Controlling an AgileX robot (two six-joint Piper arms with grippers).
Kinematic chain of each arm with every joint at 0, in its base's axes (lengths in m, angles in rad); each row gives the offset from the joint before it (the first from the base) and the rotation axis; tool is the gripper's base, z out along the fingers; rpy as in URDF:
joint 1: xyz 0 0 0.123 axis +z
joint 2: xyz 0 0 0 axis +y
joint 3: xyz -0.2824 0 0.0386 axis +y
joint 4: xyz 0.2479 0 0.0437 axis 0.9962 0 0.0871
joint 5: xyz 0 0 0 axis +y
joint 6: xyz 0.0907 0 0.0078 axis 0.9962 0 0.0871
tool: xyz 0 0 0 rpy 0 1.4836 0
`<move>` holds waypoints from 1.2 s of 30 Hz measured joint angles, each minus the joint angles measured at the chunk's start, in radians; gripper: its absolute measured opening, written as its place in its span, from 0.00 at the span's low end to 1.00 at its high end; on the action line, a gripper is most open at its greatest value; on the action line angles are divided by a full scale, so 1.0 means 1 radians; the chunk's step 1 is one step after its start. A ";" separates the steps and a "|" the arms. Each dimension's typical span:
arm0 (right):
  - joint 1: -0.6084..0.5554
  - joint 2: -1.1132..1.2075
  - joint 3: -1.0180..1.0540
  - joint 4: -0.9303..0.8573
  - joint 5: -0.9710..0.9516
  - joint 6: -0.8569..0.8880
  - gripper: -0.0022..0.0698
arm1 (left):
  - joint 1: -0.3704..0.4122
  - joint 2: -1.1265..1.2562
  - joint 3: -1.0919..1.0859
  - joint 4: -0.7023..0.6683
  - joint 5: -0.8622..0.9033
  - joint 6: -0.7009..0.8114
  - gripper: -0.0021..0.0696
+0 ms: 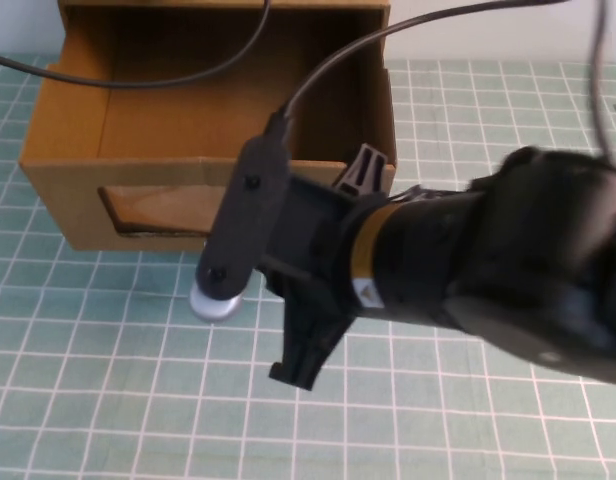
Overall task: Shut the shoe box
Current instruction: Close the shoe box with your right arm
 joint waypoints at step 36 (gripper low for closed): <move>0.000 0.406 -0.069 -0.801 -0.136 0.751 0.01 | 0.000 0.014 -0.008 -0.013 -0.007 0.007 0.02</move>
